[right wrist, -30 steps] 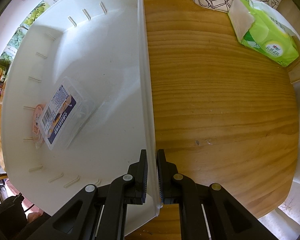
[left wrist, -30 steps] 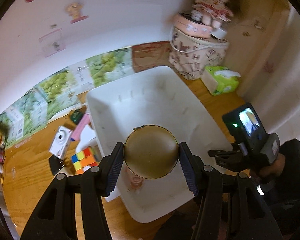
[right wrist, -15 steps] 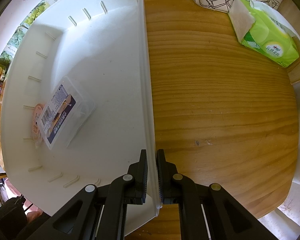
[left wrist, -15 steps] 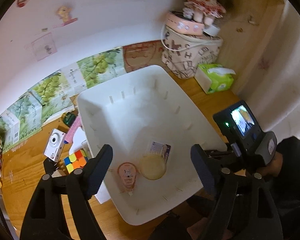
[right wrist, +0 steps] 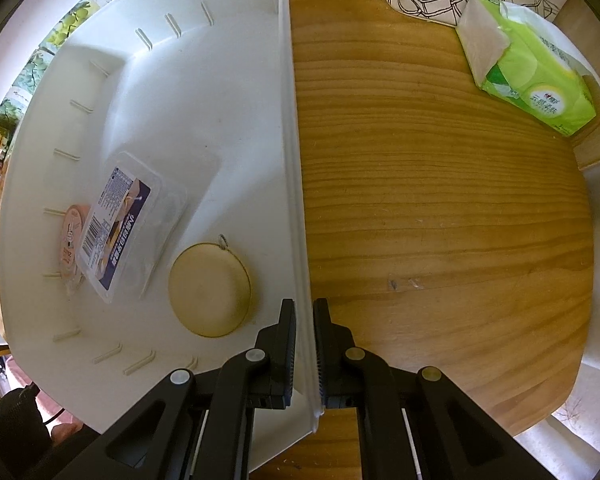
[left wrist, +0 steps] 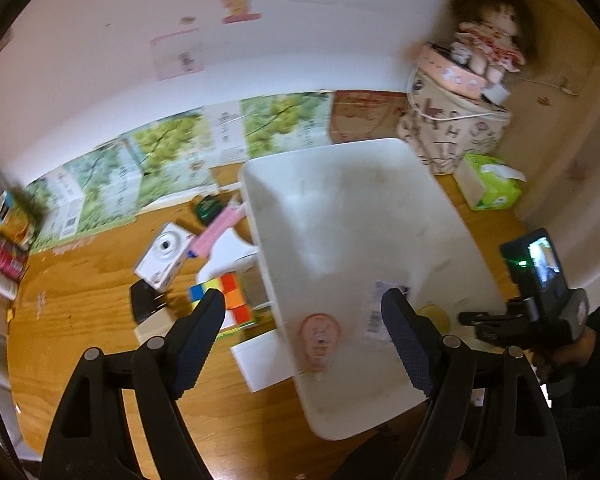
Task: Organize rigid objects
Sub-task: 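Withdraw the open left tool from the tray toward the table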
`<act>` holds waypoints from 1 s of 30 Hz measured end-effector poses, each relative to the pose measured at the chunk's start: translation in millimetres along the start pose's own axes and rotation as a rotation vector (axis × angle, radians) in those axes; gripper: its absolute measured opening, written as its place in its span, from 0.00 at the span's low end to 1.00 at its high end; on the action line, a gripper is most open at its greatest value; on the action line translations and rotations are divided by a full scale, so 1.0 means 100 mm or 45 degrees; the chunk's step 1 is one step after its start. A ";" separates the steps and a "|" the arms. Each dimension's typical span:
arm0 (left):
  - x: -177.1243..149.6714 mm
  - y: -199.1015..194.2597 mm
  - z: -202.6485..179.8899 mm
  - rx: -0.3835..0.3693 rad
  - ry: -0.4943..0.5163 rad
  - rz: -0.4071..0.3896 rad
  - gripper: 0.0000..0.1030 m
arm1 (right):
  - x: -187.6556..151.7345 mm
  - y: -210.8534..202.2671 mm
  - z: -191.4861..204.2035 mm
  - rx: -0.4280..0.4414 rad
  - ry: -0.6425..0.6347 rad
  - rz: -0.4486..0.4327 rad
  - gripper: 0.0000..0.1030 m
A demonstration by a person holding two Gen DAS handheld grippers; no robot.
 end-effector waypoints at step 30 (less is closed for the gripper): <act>-0.83 0.51 0.52 0.099 -0.018 0.253 0.81 | 0.01 0.06 0.14 -0.019 -0.023 0.016 0.10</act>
Point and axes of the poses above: each gripper's, at about its wrist camera, not at the fingertips, and y roughly the way its jaws point, z to its left, x to its top, the point moved 5 cm from there along y, roughly the way its jaws point, and after that the axes turned 13 degrees about x, right-handed, at the moved point
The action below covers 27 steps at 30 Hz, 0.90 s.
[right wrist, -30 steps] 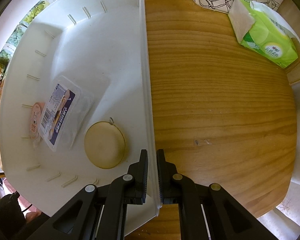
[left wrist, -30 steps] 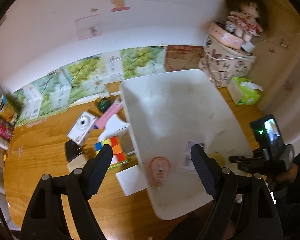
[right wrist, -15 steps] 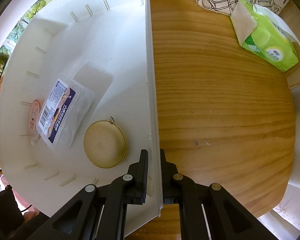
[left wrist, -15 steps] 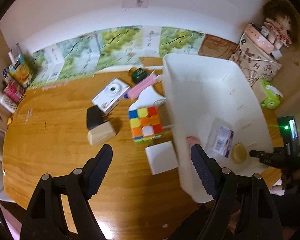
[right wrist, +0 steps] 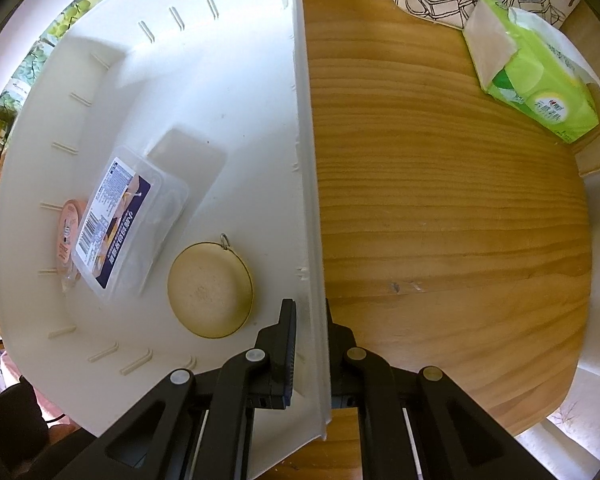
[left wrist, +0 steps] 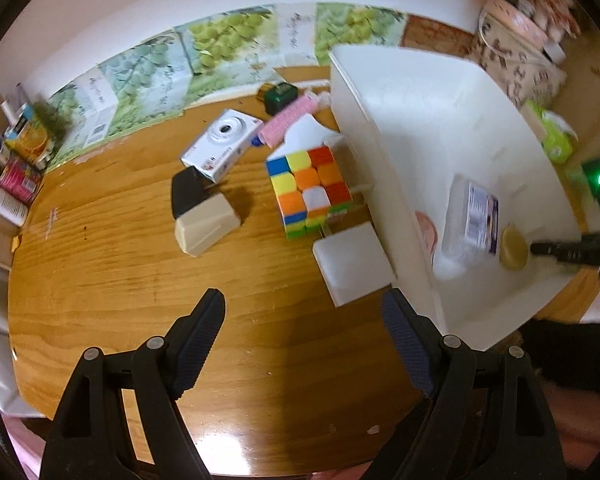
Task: Organize rigid objects
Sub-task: 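Withdraw the open left tool from the tray toward the table, then move the left tool to the white square pad and grasp it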
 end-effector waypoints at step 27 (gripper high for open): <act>-0.15 0.25 -0.54 -0.055 0.912 -0.429 0.81 | 0.05 0.09 -0.19 -0.032 0.125 0.011 0.10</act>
Point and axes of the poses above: each gripper's, at about its wrist camera, not at the fingertips, and y roughly the way its jaws point, z to its left, x to its top, the point moved 5 cm from there along y, roughly the way its jaws point, and after that the axes turned 13 degrees about x, right-handed, at the moved point
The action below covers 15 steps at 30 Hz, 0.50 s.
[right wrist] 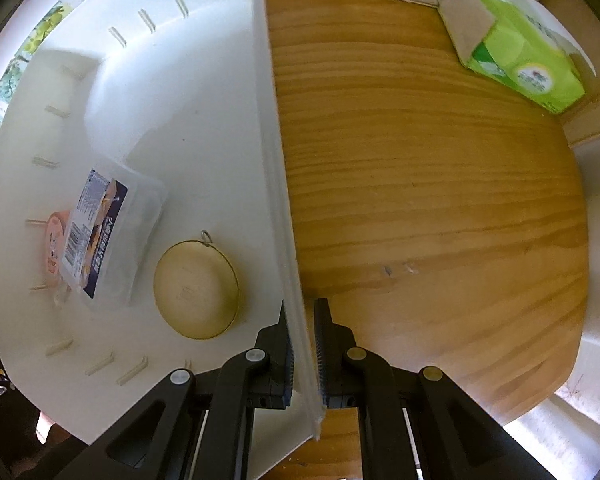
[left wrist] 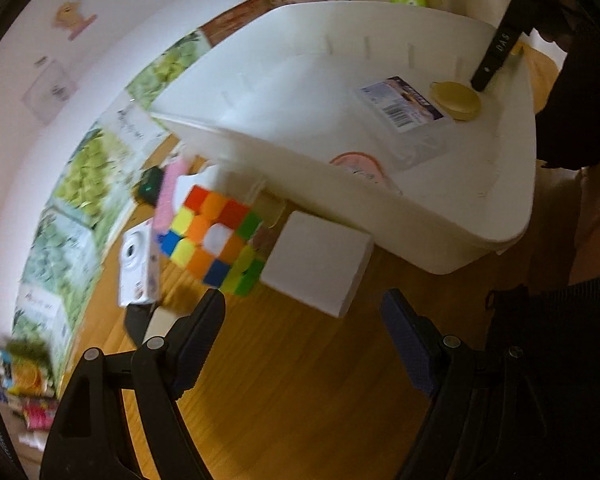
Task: Organize rigid objects
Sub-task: 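Move the left tool to the white square pad and grasp it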
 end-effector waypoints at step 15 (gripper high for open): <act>0.12 0.32 -0.05 -0.169 -0.053 0.031 0.80 | 0.06 0.06 -0.07 -0.006 0.018 0.020 0.10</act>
Point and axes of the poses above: each gripper's, at about its wrist camera, not at the fingertips, and y roughly the way its jaws point, z to its left, x to its top, the point moved 5 cm from there along y, roughly the way its jaws point, and after that the axes turned 13 degrees about x, right-handed, at the moved point
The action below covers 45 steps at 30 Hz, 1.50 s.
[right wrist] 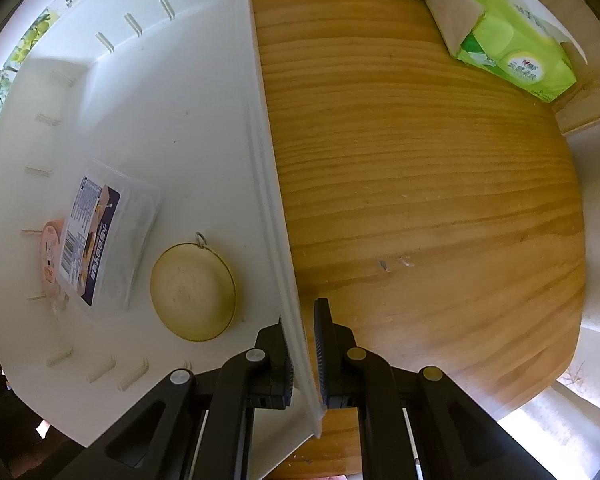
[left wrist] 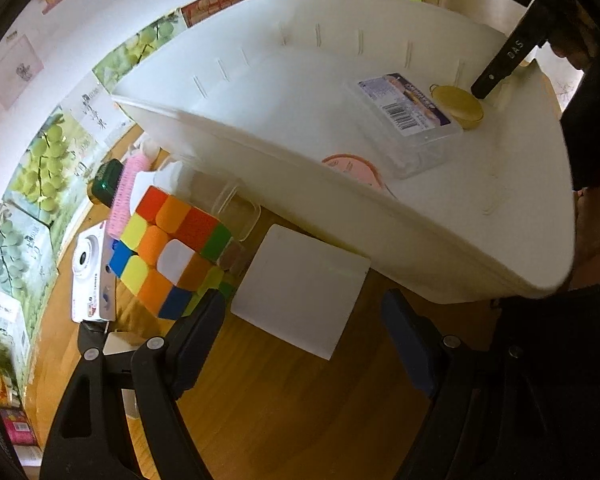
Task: Organize rigid objects
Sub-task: 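Move the left tool to the white square pad and grasp it, then carry the white square pad with the left tool and release it into the tray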
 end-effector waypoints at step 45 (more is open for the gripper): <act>-0.21 0.08 0.06 -0.149 -0.277 0.156 0.67 | 0.09 0.00 0.06 0.004 -0.022 -0.004 0.11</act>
Point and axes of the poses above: each gripper's, at about its wrist camera, not at the fingertips, and y roughly the way its jaws point, z to its left, x to its top, the point moved 5 cm from there along y, roughly the way its jaws point, and after that the axes turned 13 degrees about x, right-handed, at the moved point
